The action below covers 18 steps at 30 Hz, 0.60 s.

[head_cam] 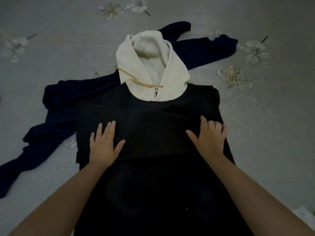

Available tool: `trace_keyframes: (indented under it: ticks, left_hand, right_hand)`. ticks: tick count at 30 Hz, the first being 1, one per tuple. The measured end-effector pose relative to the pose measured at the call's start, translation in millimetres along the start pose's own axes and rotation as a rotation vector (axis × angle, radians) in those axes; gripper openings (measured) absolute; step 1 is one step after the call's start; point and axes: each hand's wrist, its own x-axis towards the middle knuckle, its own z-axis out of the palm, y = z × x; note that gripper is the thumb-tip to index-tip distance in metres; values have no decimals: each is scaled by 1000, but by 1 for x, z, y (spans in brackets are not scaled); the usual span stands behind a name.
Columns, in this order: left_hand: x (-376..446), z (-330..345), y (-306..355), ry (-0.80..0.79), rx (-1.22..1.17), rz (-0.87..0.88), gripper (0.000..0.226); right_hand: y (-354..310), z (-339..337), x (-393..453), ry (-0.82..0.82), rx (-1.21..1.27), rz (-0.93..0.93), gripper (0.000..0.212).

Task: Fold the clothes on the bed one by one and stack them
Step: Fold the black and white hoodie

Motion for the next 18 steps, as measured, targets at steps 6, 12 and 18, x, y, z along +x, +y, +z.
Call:
trace_keyframes:
  ticks: [6, 12, 18]
  left_hand:
    - [9, 2, 2, 6, 89, 6, 73]
    - [8, 23, 9, -143, 156, 17, 83]
    - [41, -1, 11, 86, 56, 149, 75]
  right_hand:
    - [10, -36, 44, 169, -4, -86, 54]
    - [29, -18, 47, -111, -191, 25, 73]
    - [20, -27, 64, -30, -121, -37, 80]
